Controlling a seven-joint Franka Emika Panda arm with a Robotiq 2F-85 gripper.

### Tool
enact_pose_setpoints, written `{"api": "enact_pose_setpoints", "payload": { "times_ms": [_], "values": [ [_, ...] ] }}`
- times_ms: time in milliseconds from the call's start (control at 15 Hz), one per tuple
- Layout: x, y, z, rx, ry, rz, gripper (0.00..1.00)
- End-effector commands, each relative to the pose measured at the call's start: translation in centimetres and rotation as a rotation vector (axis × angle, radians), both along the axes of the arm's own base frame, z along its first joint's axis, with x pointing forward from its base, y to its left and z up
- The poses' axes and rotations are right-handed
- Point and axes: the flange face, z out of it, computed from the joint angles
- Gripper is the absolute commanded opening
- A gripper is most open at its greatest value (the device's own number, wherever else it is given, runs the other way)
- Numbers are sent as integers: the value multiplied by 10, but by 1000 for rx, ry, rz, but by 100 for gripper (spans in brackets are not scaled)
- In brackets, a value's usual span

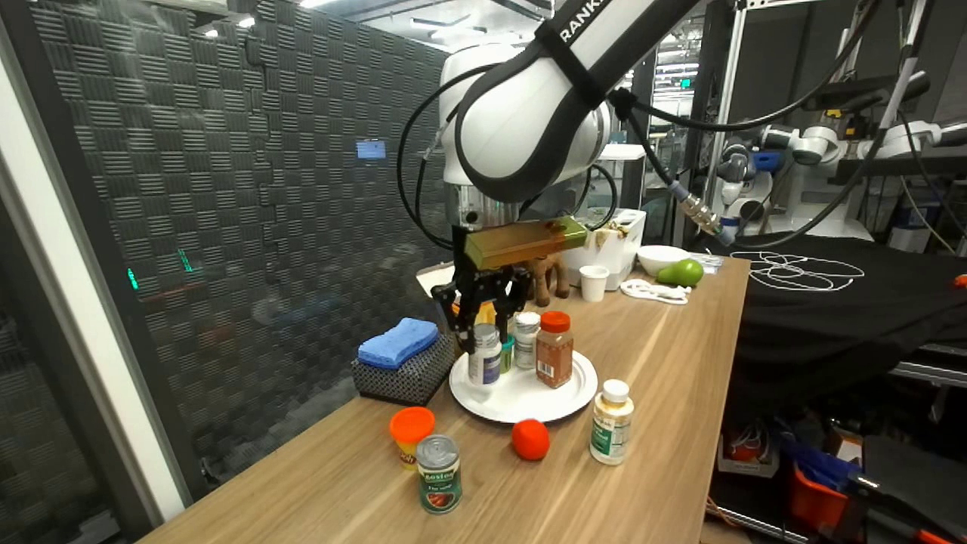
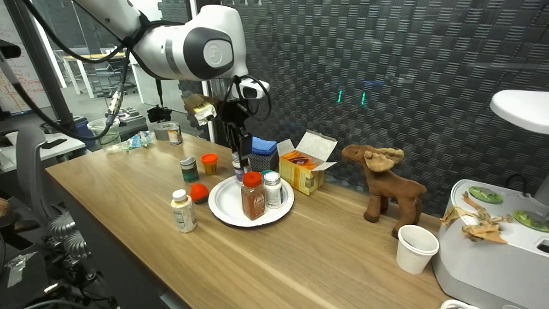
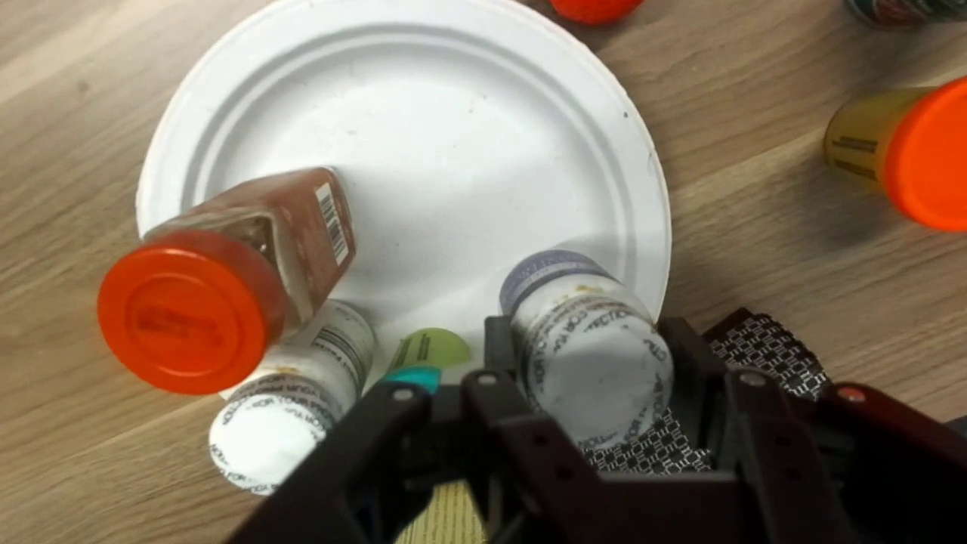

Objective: Put all the bottles and the orange plushie that are around the white plate on the white plate

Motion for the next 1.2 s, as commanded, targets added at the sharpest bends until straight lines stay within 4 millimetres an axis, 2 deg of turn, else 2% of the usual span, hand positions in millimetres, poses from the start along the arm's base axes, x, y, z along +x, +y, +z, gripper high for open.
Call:
{"api": "enact_pose_setpoints", "payload": {
  "times_ms": [0, 533, 1000, 1067, 1133],
  "values": [
    [15, -2, -4, 4, -16, 16, 26],
    [31, -18, -20, -7, -5, -9, 26],
    [37, -19, -26, 33, 12, -13, 26],
    [37, -20, -24, 39, 17, -12, 76],
    [35, -21, -21, 38, 14, -14, 77]
  ]
}}
